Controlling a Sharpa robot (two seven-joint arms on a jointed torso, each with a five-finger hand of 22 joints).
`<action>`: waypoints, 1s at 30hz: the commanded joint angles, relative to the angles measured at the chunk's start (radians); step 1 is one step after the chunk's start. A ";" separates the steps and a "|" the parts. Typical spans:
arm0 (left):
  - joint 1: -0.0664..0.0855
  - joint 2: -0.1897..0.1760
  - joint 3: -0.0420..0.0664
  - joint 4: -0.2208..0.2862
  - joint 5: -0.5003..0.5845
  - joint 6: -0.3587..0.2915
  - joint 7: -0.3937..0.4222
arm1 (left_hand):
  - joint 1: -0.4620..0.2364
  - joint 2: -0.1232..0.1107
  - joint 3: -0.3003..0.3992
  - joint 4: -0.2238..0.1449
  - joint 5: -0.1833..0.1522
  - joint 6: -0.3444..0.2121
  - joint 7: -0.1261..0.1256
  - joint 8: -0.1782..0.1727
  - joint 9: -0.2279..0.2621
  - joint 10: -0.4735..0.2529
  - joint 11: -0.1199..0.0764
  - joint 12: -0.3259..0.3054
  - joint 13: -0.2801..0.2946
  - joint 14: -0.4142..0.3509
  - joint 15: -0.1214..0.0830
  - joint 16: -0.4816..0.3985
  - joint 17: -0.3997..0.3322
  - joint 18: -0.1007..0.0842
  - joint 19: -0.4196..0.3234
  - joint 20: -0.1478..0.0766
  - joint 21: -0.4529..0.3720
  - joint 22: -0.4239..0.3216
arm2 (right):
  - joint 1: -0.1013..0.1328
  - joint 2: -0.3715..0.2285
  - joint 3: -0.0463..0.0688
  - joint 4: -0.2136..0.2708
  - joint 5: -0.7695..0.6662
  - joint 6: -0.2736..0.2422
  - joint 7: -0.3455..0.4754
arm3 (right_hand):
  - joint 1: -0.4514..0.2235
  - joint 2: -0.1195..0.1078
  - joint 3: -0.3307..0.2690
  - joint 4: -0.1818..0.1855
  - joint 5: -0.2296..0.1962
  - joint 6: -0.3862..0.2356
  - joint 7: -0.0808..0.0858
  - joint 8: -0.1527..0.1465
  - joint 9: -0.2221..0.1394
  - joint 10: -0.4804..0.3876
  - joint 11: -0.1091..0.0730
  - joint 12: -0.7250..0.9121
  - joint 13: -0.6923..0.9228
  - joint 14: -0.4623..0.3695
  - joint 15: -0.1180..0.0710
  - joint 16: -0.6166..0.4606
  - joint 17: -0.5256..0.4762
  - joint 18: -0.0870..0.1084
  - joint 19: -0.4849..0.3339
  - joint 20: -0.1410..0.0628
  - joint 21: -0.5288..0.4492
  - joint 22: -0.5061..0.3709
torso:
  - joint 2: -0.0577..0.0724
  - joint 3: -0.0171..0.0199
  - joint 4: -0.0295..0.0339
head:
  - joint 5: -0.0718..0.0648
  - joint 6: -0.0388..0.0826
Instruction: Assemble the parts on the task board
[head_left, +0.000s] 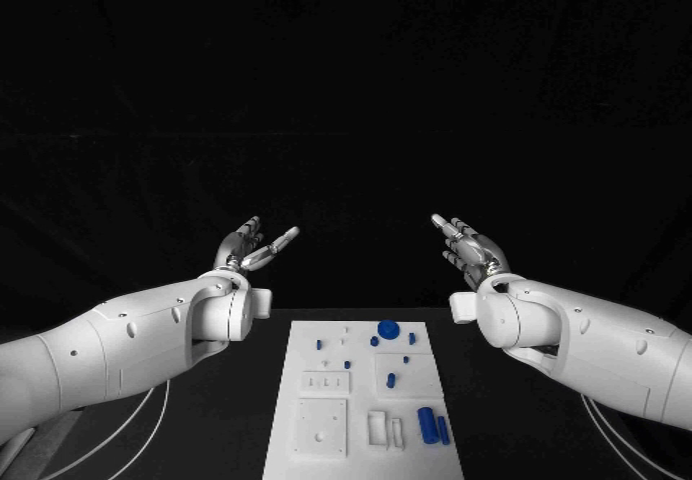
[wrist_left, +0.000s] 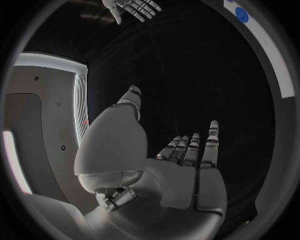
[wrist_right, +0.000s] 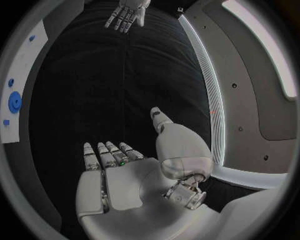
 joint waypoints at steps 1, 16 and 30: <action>0.016 0.013 -0.008 -0.033 -0.029 0.093 -0.068 | 0.013 -0.003 0.002 0.005 0.004 0.006 0.000 0.005 0.001 0.006 0.000 0.006 0.002 0.007 0.001 0.005 0.001 0.012 0.009 0.003 0.005 0.001 | 0.005 0.009 0.009 -0.036 -0.102 0.217 -0.122 | 0.079 0.003 -0.006 -0.009 0.008 0.051 0.059 0.009 0.006 0.062 0.001 0.010 0.006 0.064 0.001 0.011 0.006 0.033 0.052 0.009 0.019 0.007 | 0.000 0.0001 0.0000 | 0.000 0.000; 0.028 0.025 -0.021 -0.066 -0.029 0.185 -0.070 | 0.066 0.071 0.065 -0.001 0.003 0.215 0.043 0.035 0.018 0.247 0.046 0.026 0.016 0.252 0.007 0.035 0.018 0.046 0.221 0.001 0.047 0.024 | -0.006 0.039 0.030 -0.134 -0.518 0.232 -0.133 | 0.362 -0.047 0.024 -0.182 0.154 0.729 0.057 0.049 0.046 0.902 -0.035 0.048 0.048 0.921 -0.030 0.053 0.051 0.085 0.701 -0.080 0.064 0.047 | 0.012 -0.0014 0.0048 | 0.008 -0.028; 0.029 -0.063 -0.018 0.083 -0.078 0.316 -0.061 | 0.064 0.284 0.080 -0.262 0.043 0.837 0.047 0.046 0.045 1.020 0.018 0.044 0.039 0.988 -0.050 0.098 0.067 -0.071 0.566 -0.220 0.227 0.075 | -0.011 0.052 0.031 -0.088 -1.145 0.358 -0.228 | 0.295 -0.133 0.145 -0.215 0.201 1.046 0.006 0.060 0.070 1.110 -0.118 0.051 0.048 1.332 -0.173 0.089 0.096 0.087 1.159 -0.235 0.125 0.070 | 0.090 -0.0037 0.0156 | 0.010 -0.028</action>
